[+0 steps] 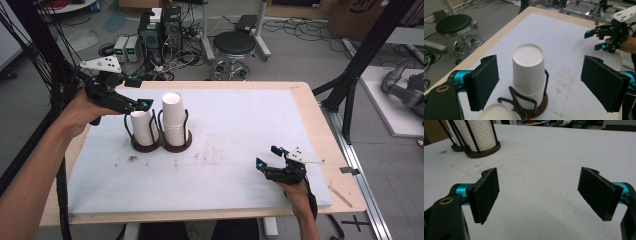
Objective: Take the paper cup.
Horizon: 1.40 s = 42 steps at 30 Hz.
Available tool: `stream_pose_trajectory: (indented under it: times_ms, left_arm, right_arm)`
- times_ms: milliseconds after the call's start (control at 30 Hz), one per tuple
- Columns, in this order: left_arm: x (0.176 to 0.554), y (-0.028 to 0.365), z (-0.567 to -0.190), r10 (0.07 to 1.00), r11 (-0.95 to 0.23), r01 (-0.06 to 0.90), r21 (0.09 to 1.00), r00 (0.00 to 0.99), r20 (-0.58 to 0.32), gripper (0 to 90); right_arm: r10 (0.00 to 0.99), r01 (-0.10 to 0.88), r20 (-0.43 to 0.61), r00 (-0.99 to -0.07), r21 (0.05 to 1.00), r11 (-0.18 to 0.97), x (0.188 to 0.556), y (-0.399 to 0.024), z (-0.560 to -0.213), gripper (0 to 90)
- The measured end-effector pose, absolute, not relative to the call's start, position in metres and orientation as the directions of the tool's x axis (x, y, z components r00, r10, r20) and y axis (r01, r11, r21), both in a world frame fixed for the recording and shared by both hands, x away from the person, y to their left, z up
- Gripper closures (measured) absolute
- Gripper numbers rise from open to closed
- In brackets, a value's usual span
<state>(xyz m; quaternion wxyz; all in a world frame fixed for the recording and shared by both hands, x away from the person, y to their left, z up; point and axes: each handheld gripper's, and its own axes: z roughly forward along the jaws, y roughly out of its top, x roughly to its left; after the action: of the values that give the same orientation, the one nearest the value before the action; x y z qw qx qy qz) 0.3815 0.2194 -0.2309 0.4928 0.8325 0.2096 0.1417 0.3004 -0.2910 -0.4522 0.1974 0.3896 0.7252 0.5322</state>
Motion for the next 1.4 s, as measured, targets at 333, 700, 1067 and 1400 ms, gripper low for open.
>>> stream_pose_trajectory:
  times_ms: [333,700,1067,1400]
  left_arm:
    - [0.403,0.209,-0.226,0.445,-0.521,0.233,0.821,0.895,0.029,14.8]
    - [0.424,0.191,-0.221,0.362,-0.621,0.203,0.757,0.931,0.047,15.1]
    - [0.441,0.179,-0.237,0.349,-0.675,0.233,0.7,0.937,0.025,15.5]
    - [0.452,0.16,-0.242,0.322,-0.743,0.227,0.63,0.946,0.038,16.5]
  right_arm:
    - [0.775,0.359,0.129,-0.618,0.924,0.132,0.3,-0.291,-0.452,18.0]
    - [0.773,0.349,0.129,-0.621,0.928,0.126,0.3,-0.292,-0.452,18.0]
    - [0.774,0.35,0.13,-0.62,0.928,0.125,0.3,-0.291,-0.452,18.0]
    - [0.771,0.354,0.135,-0.622,0.927,0.123,0.3,-0.292,-0.452,18.0]
